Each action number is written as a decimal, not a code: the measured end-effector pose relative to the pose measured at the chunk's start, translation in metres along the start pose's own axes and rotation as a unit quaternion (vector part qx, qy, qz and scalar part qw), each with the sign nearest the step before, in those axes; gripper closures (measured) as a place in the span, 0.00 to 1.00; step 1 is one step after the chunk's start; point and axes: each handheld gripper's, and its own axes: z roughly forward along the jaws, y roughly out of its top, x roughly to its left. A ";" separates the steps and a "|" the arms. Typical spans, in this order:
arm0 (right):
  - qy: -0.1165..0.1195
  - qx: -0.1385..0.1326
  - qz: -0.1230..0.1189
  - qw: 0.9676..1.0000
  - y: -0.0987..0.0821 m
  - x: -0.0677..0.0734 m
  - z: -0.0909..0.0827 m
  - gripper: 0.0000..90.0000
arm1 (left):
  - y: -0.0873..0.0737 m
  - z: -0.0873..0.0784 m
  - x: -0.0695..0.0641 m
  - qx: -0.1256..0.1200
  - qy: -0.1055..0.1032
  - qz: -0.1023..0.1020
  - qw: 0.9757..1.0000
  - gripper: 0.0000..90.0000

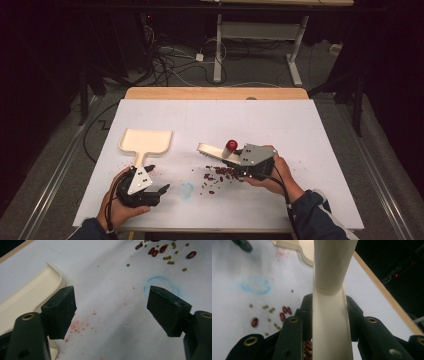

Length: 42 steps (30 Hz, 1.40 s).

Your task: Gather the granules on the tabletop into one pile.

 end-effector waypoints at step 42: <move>0.004 0.043 0.287 0.957 -0.019 0.009 0.030 0.75 | -0.004 0.000 0.003 0.012 0.013 0.001 1.000 0.26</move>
